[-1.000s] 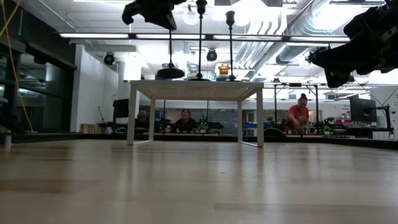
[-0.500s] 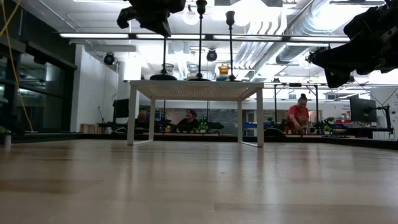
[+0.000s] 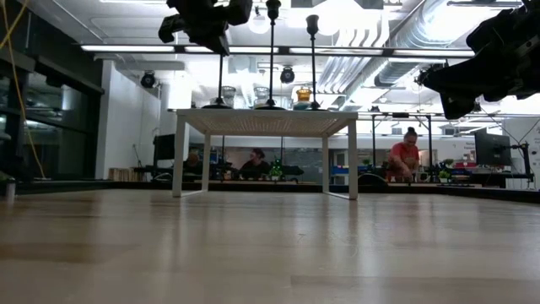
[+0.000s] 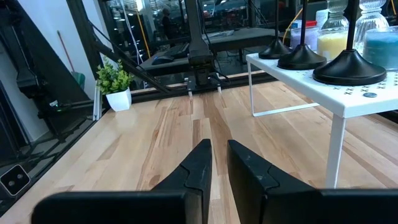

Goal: Pick & Place candle stick holders
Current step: Put the black candle holder on the shelf aligned with the other black candle holders

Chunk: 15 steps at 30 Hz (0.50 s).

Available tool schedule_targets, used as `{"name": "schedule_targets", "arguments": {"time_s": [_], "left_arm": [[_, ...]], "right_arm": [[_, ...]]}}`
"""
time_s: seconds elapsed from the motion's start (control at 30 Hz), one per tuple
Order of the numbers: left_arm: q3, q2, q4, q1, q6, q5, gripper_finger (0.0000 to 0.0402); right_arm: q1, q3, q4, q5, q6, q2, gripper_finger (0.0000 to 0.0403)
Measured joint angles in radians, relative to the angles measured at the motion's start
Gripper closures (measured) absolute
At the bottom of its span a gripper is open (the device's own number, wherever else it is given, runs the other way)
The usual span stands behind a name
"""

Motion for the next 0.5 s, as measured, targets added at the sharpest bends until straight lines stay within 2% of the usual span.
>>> {"name": "schedule_targets", "arguments": {"time_s": [0.5], "left_arm": [[0.000, -0.001, 0.001, 0.013, 0.000, 0.018, 0.0388]], "right_arm": [[0.000, 0.000, 0.000, 0.000, 0.000, 0.000, 0.0361]]}}
